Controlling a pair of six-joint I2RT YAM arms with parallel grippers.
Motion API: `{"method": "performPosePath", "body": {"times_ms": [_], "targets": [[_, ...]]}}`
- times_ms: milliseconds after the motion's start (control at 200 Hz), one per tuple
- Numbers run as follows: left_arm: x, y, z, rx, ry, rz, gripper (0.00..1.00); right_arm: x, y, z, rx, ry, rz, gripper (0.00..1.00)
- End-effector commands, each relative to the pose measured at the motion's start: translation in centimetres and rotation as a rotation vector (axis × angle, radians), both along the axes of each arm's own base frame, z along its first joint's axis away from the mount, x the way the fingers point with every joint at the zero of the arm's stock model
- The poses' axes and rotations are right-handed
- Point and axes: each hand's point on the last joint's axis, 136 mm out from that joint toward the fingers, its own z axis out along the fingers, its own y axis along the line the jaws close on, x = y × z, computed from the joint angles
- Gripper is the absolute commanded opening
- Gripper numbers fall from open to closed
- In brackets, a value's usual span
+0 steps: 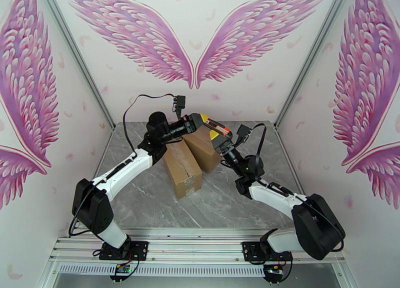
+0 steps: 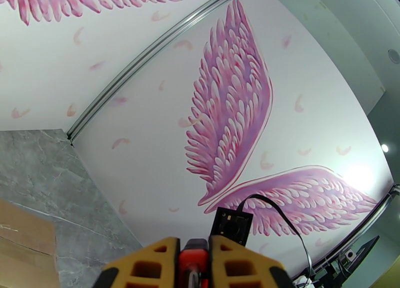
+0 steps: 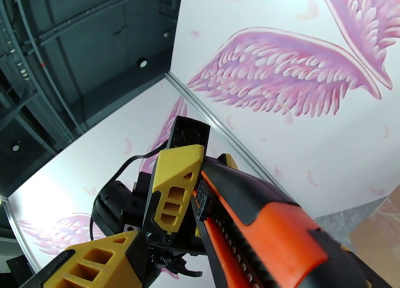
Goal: Unpack the express box
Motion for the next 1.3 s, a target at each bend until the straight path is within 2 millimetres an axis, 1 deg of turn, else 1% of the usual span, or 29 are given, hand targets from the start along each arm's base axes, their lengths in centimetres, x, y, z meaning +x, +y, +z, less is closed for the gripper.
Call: {"method": "performPosePath", "body": {"times_ms": [0, 140, 295, 375, 400, 455, 520, 635, 705, 825, 984, 1134, 1204, 1209, 1219, 1249, 1294], "targets": [[-0.9, -0.6, 1.2, -0.037, -0.031, -0.033, 0.01, 0.1, -1.1, 1.9, 0.061, -0.024, -0.030, 0.63], [-1.0, -0.7, 1.1, -0.081, -0.019, -0.020, 0.01, 0.2, -0.8, 2.9, 0.076, -0.039, -0.028, 0.62], [-1.5, -1.4, 0.9, -0.097, -0.015, -0.022, 0.01, 0.4, -1.1, 3.3, 0.080, -0.049, -0.080, 0.61], [-1.4, -1.5, 0.6, -0.106, -0.006, -0.012, 0.01, 0.6, -1.2, 3.4, 0.086, -0.049, -0.096, 0.60], [-1.5, -1.6, 0.5, -0.110, -0.005, -0.012, 0.01, 0.6, -1.1, 3.5, 0.088, -0.050, -0.097, 0.61], [-1.4, -1.5, 0.4, -0.119, 0.001, -0.002, 0.01, 0.7, -1.0, 3.5, 0.090, -0.050, -0.098, 0.68], [-1.4, -1.5, 0.3, -0.138, 0.007, 0.005, 0.01, 0.6, -0.6, 3.7, 0.086, -0.056, -0.098, 0.72], [-1.4, -1.6, 0.2, -0.168, 0.020, 0.004, 0.01, 0.8, -0.5, 3.6, 0.083, -0.058, -0.119, 0.73], [-1.5, -1.7, 0.1, -0.169, 0.024, 0.000, 0.00, 0.8, -0.9, 3.7, 0.096, -0.058, -0.140, 0.70], [-1.7, -1.8, -0.3, -0.160, 0.030, -0.009, 0.00, 0.9, -1.7, 3.6, 0.116, -0.061, -0.180, 0.58], [-2.1, -2.1, -0.7, -0.136, 0.029, -0.028, 0.00, 1.0, -1.8, 3.4, 0.105, -0.051, -0.195, 0.43], [-2.5, -2.1, -0.7, -0.111, 0.009, -0.041, 0.00, 1.1, -2.0, 3.1, 0.115, -0.044, -0.202, 0.31], [-2.8, -2.1, -0.7, -0.100, -0.001, -0.045, 0.00, 1.1, -2.0, 3.2, 0.125, -0.044, -0.200, 0.31], [-2.8, -2.1, -1.3, -0.092, 0.009, -0.044, 0.00, 1.1, -2.1, 3.1, 0.125, -0.043, -0.201, 0.31], [-2.8, -2.1, -1.8, -0.085, 0.015, -0.044, 0.00, 1.2, -2.1, 3.1, 0.127, -0.043, -0.201, 0.32], [-2.9, -2.0, -2.0, -0.079, 0.016, -0.043, 0.00, 1.2, -2.1, 3.2, 0.135, -0.043, -0.200, 0.35], [-3.1, -2.0, -2.0, -0.078, 0.010, -0.046, 0.00, 1.3, -2.3, 3.1, 0.149, -0.031, -0.203, 0.43]]}}
